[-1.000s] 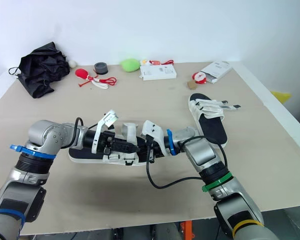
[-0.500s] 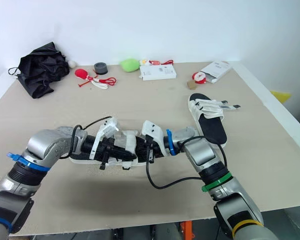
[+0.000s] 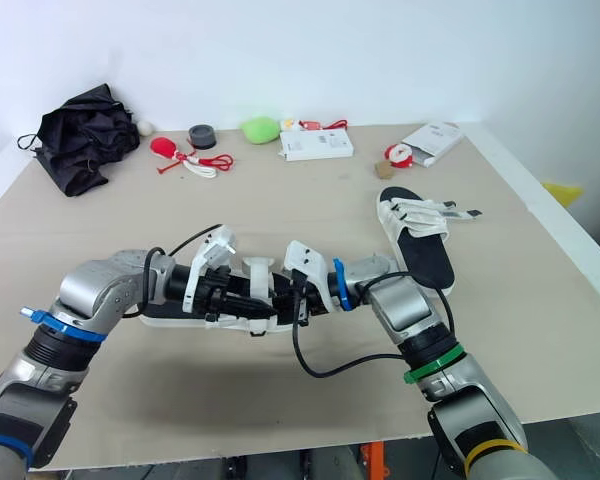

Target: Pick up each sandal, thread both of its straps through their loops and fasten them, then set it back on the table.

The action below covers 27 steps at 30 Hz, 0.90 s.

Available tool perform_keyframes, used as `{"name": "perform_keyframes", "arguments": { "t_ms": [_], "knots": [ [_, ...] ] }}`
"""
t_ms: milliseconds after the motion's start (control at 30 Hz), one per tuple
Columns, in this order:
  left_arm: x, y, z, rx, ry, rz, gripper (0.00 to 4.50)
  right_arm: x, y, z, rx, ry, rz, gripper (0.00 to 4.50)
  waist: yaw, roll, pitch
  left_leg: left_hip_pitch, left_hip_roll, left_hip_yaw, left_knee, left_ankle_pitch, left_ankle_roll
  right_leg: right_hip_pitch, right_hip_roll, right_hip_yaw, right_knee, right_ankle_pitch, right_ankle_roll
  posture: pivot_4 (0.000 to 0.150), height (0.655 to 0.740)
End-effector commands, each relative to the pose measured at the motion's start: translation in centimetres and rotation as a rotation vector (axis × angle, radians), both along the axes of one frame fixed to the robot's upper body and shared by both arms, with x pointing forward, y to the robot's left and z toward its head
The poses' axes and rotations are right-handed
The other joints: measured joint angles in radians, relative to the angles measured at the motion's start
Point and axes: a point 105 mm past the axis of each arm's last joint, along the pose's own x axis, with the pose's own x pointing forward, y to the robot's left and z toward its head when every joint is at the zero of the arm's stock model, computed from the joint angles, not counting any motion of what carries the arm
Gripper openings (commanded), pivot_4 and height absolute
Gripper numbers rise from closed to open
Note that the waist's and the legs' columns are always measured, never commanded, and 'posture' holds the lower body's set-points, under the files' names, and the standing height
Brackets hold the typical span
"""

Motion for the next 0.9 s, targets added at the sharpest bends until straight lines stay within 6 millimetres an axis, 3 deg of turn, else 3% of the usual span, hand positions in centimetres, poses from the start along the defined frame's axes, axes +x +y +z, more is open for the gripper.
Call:
{"name": "perform_keyframes", "arguments": {
  "t_ms": [33, 233, 367, 467, 600, 733, 833, 900],
  "knots": [
    [-0.1, -0.1, 0.7, 0.009, -0.054, -0.019, 4.4, -0.1, -0.2, -1.4, -0.047, 0.034, -0.007, 0.0, 0.0, 0.0, 0.0, 0.0, 0.0, 0.0, 0.0, 0.0, 0.0, 0.0, 0.0, 0.0, 0.0, 0.0, 0.0, 0.15, 0.74],
    [0.0, 1.1, 0.8, 0.025, -0.05, -0.02, 4.4, -0.1, 0.0, -1.4, -0.043, 0.032, -0.002, 0.0, -0.002, 0.0, 0.0, 0.0, 0.0, 0.0, 0.0, 0.0, 0.0, 0.0, 0.0, 0.0, 0.0, 0.0, 0.0, 0.15, 0.74],
    [2.3, 2.7, 3.6, -0.061, -0.066, 0.103, 4.4, -0.2, 0.2, -1.4, -0.04, 0.033, 0.001, 0.0, -0.001, -0.001, 0.001, -0.001, 0.001, 0.0, 0.0, 0.0, 0.0, -0.001, 0.001, -0.001, 0.0, 0.0, 0.0, 0.15, 0.74],
    [2.9, 4.2, 6.5, -0.162, -0.146, 0.117, 4.4, -0.2, 0.2, -1.4, -0.039, 0.034, 0.002, 0.0, -0.003, -0.002, 0.001, -0.001, 0.002, 0.0, 0.0, 0.0, 0.0, -0.002, 0.002, 0.0, 0.0, 0.0, 0.0, 0.15, 0.74],
    [0.4, 5.8, 8.7, -0.227, -0.212, 0.006, 4.4, -0.3, 0.2, -1.4, -0.036, 0.037, 0.006, 0.0, -0.006, -0.002, 0.001, -0.001, 0.002, 0.0, -0.001, 0.0, -0.001, -0.002, 0.003, 0.0, 0.0, -0.001, -0.002, 0.15, 0.74],
    [-3.1, 6.0, 8.8, -0.222, -0.134, -0.116, 4.4, -0.3, 0.1, -1.4, -0.038, 0.039, 0.008, 0.0, -0.006, -0.002, 0.002, -0.001, 0.003, 0.001, -0.001, -0.001, -0.002, -0.002, 0.002, 0.0, 0.0, -0.002, -0.003, 0.15, 0.74],
    [-6.2, 6.4, 5.6, -0.079, -0.065, -0.205, 4.4, -0.4, 0.2, -1.4, -0.038, 0.042, 0.012, 0.0, -0.009, -0.002, 0.002, -0.001, 0.004, 0.002, -0.001, -0.001, -0.002, -0.003, 0.002, 0.001, 0.0, -0.002, -0.002, 0.15, 0.74],
    [-6.7, 6.6, 3.4, 0.0, -0.081, -0.189, 4.4, -0.4, 0.2, -1.5, -0.039, 0.044, 0.014, 0.0, -0.008, 0.0, 0.002, 0.0, 0.003, 0.002, -0.002, -0.002, -0.003, -0.003, 0.002, 0.001, 0.0, -0.002, -0.003, 0.15, 0.74]
  ]
}}
